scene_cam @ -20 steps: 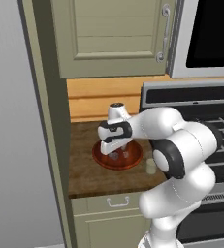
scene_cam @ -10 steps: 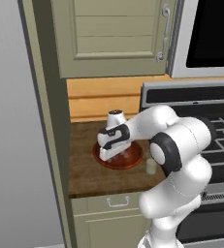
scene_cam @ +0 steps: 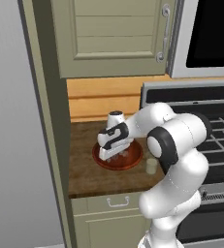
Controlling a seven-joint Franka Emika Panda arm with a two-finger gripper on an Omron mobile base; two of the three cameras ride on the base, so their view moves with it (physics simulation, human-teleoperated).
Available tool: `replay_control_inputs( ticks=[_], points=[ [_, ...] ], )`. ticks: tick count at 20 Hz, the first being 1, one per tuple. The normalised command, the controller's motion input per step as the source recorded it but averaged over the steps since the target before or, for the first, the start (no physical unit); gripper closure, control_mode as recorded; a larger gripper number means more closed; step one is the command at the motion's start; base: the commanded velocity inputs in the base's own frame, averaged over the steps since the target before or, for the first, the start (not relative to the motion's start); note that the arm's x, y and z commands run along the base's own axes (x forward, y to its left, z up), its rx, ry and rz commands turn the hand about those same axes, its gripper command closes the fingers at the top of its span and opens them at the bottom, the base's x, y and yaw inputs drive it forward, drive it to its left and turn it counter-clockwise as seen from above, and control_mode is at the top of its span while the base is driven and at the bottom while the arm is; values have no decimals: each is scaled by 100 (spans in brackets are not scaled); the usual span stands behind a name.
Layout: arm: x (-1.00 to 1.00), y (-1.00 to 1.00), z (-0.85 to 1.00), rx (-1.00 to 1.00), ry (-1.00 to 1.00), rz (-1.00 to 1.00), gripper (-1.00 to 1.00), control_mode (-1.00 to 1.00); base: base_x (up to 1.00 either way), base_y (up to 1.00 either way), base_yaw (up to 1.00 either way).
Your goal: Grab a lemon wedge from the fridge and one ice cube from the ice bowl, and put them in the glass of lemonade.
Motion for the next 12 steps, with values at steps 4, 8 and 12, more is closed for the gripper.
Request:
replay_control_inputs(
  ticks=[4,8,12],
  points=[
    [24,0,0,0,0,0,-100,-100,0,0,0],
    [4,0,0,0,0,0,-100,-100,0,0,0],
    [-17,0,-1,0,0,0,-100,-100,0,0,0]
  ],
)
